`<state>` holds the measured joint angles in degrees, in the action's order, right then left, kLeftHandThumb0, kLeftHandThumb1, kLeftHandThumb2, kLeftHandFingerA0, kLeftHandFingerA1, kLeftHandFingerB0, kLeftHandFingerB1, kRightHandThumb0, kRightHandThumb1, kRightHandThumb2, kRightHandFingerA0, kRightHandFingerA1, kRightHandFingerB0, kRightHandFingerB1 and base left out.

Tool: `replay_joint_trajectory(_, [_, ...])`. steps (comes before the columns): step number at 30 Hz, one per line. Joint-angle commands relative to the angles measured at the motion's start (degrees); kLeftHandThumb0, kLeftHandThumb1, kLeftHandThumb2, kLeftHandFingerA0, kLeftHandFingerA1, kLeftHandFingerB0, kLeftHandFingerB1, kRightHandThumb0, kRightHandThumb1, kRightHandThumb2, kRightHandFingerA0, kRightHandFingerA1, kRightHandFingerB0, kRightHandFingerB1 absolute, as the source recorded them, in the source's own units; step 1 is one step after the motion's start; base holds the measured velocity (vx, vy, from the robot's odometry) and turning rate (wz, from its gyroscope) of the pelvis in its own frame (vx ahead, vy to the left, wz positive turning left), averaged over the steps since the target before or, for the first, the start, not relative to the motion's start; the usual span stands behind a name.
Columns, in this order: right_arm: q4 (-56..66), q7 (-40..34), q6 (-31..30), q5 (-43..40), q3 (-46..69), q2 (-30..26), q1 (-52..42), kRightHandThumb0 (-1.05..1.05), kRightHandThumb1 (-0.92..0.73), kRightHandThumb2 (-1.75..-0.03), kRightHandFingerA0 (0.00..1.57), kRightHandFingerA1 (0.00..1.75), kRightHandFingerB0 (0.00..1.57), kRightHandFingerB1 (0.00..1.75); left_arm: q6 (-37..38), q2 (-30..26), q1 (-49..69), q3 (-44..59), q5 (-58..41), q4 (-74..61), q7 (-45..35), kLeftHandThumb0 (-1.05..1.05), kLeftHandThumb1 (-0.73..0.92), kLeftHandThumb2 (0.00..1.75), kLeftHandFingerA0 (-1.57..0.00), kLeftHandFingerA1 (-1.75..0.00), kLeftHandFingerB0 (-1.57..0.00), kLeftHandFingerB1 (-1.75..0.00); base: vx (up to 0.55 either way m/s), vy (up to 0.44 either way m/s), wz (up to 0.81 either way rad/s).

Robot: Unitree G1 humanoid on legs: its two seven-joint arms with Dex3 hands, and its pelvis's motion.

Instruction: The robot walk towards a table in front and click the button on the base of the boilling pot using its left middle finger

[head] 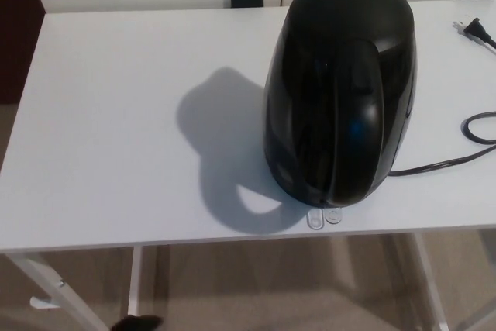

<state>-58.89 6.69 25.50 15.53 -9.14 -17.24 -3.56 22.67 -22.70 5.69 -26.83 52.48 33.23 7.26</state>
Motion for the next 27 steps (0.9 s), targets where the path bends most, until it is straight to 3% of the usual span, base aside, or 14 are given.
replay_joint_trajectory(1, [-0.38,-3.21,-2.25,-0.95,1.54,0.41,1.01,-0.48,-0.53,-0.81,0.63,0.55,0.49,0.50,-0.02,4.08,-4.40,20.15,-28.96,21.41,-9.84,-0.63,0.73,0.61,-0.32,-0.38,-0.24,-0.30,0.00,0.000,0.00])
replay_joint_trajectory(12, [-0.80,-3.33,-2.50,-0.47,1.57,0.41,0.09,-0.49,-0.54,-0.82,0.64,0.55,0.49,0.50,3.14,4.01,-2.82,23.34,-27.22,22.20,-11.62,-0.64,0.72,0.61,-0.34,-0.37,-0.24,-0.29,0.00,0.000,0.00])
replay_joint_trajectory(13, [-0.61,-3.25,-2.34,-0.62,1.70,0.48,0.33,-0.49,-0.53,-0.82,0.65,0.56,0.50,0.51,3.41,4.08,-2.99,23.51,-27.24,22.23,-11.99,-0.67,0.60,0.84,-0.26,-0.46,-0.20,-0.40,0.00,0.000,0.00])
replay_joint_trajectory(17, [-0.47,-3.22,-2.30,-0.66,1.83,0.49,0.46,-0.49,-0.53,-0.82,0.65,0.56,0.50,0.51,3.94,4.23,-3.36,24.10,-27.26,22.77,-12.61,-0.67,0.60,0.84,-0.26,-0.46,-0.20,-0.40,0.00,0.000,0.00])
replay_joint_trajectory(18, [-0.56,-3.11,-2.37,-0.76,1.96,0.37,0.75,-0.49,-0.53,-0.81,0.65,0.56,0.50,0.51,4.00,4.33,-3.96,23.94,-26.84,23.31,-12.16,-0.64,0.71,0.61,-0.35,-0.38,-0.24,-0.30,0.00,0.000,0.00])
replay_joint_trajectory(20, [-0.38,-2.87,-2.48,-1.05,2.24,0.44,0.90,-0.48,-0.53,-0.81,0.64,0.55,0.50,0.51,4.19,4.17,-4.41,23.78,-26.79,23.56,-12.30,-0.64,0.71,0.61,-0.34,-0.38,-0.24,-0.30,0.00,0.000,0.00])
replay_joint_trajectory(21, [-0.33,-2.81,-2.54,-0.97,2.19,0.39,0.95,-0.49,-0.53,-0.81,0.64,0.55,0.50,0.51,4.16,4.10,-4.47,23.74,-26.89,23.51,-12.56,-0.68,0.59,0.84,-0.27,-0.46,-0.20,-0.41,0.00,0.000,0.00])
replay_joint_trajectory(24, [-0.33,-3.00,-2.94,-0.10,1.63,0.06,1.27,-0.49,-0.53,-0.82,0.65,0.55,0.49,0.50,4.42,3.96,-4.65,23.27,-27.37,23.56,-12.85,-0.68,0.59,0.84,-0.28,-0.46,-0.21,-0.41,0.00,0.000,0.00])
replay_joint_trajectory(25, [-0.44,-2.86,-2.97,-0.41,1.83,0.19,1.45,-0.48,-0.53,-0.80,0.64,0.55,0.49,0.50,4.29,3.92,-4.59,23.15,-27.78,23.20,-13.19,-0.68,0.59,0.84,-0.28,-0.46,-0.21,-0.41,0.00,0.000,0.00])
replay_joint_trajectory(26, [-0.41,-2.80,-2.94,-0.48,1.85,0.18,1.48,-0.43,-0.63,-0.58,0.71,0.41,0.54,0.37,4.26,3.87,-4.60,23.00,-28.06,23.16,-13.24,-0.67,0.59,0.84,-0.28,-0.46,-0.21,-0.41,0.00,0.000,0.00])
replay_joint_trajectory(27, [-0.34,-2.74,-2.88,-0.51,1.86,0.15,1.49,-0.43,-0.63,-0.58,0.71,0.41,0.54,0.37,4.23,3.84,-4.62,22.90,-28.26,23.12,-13.24,-0.67,0.59,0.84,-0.28,-0.46,-0.21,-0.41,0.00,0.000,0.00])
